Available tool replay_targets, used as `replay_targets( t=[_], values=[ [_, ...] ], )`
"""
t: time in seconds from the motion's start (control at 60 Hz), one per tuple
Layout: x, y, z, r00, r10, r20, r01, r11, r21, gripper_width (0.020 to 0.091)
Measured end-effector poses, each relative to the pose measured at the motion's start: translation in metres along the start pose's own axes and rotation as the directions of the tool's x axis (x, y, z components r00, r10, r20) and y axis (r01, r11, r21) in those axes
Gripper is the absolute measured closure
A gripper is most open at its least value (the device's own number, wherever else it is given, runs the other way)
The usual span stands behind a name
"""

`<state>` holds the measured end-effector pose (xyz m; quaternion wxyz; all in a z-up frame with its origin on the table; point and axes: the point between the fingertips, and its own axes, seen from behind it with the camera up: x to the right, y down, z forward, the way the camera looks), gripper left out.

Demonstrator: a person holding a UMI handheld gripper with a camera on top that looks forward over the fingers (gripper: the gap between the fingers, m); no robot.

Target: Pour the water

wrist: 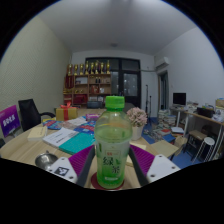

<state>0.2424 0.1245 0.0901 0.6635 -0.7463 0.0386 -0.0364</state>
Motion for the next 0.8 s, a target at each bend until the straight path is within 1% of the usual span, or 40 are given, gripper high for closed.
replay_targets(
  t=[0.033,0.05,0.1,0.183,0.25,0.333,0.467,0.583,0.8],
  values=[
    [-0.013,0.001,0.002,1.000,0.010,-0.010,-0.010,1.000,0.000,0.0259],
    [-0.014,0.000,-0.001,1.000,0.017,-0.012,-0.017,1.000,0.000,0.0257],
    [-0.017,-0.003,-0.012,0.999,0.036,-0.019,-0.036,0.999,-0.004,0.0259],
    [-0.010,-0.007,-0.052,0.999,0.050,-0.022,-0.050,0.999,-0.017,0.0268],
    [-0.016,-0.017,-0.080,0.999,0.048,-0.024,-0.048,0.999,-0.012,0.0268],
    [-0.021,-0.025,-0.139,1.000,0.026,-0.008,-0.026,1.000,-0.015,0.0270],
    [-0.038,-0.031,-0.218,1.000,0.009,-0.011,-0.009,1.000,-0.014,0.0266],
    [-0.059,-0.035,-0.287,0.999,0.028,0.019,-0.027,1.000,-0.011,0.0271],
    [-0.088,-0.047,-0.379,0.998,0.029,0.063,-0.031,0.999,0.034,0.0268]
  ],
)
